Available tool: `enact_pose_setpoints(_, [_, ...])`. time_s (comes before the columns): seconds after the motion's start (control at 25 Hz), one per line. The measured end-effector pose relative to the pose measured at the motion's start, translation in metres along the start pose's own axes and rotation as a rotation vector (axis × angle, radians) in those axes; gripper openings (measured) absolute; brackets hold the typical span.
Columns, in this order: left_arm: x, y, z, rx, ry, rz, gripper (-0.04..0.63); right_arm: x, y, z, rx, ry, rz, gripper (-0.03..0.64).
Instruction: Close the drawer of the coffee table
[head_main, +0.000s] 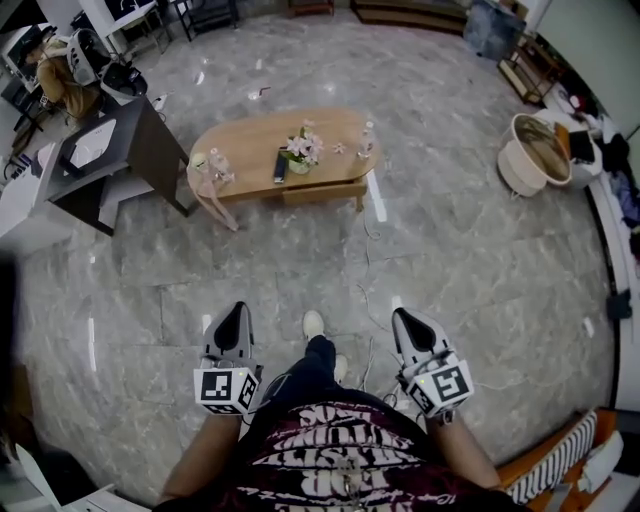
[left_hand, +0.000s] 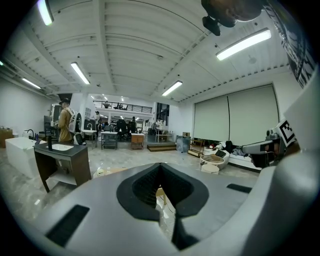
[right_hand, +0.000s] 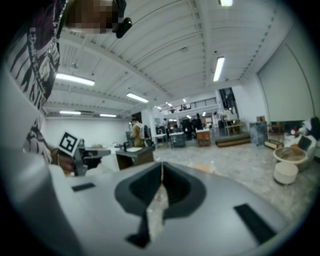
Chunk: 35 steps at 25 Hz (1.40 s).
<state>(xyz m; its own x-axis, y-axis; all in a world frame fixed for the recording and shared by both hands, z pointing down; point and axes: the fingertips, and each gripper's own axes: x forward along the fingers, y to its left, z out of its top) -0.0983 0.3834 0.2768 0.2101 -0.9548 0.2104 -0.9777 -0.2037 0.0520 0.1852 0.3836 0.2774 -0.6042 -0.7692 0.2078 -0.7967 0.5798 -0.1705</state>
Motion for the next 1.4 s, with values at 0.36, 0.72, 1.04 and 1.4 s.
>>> enact_pose_setpoints(0.36, [0.009, -0.001, -0.001, -0.017, 0.002, -0.024, 0.023, 0.0, -0.003, 0.001, -0.02, 0.017, -0.021, 0.035])
enact_pose_setpoints(0.72, [0.025, 0.008, 0.004, -0.009, 0.006, -0.026, 0.023, 0.014, -0.013, 0.004, 0.008, 0.023, -0.034, 0.035])
enact_pose_setpoints(1.04, [0.065, 0.04, 0.012, -0.03, 0.006, -0.001, 0.023, 0.069, -0.023, 0.018, -0.009, 0.044, -0.008, 0.034])
enact_pose_setpoints(1.4, [0.146, 0.081, 0.034, -0.06, -0.029, -0.023, 0.023, 0.15, -0.035, 0.059, -0.089, 0.052, 0.009, 0.035])
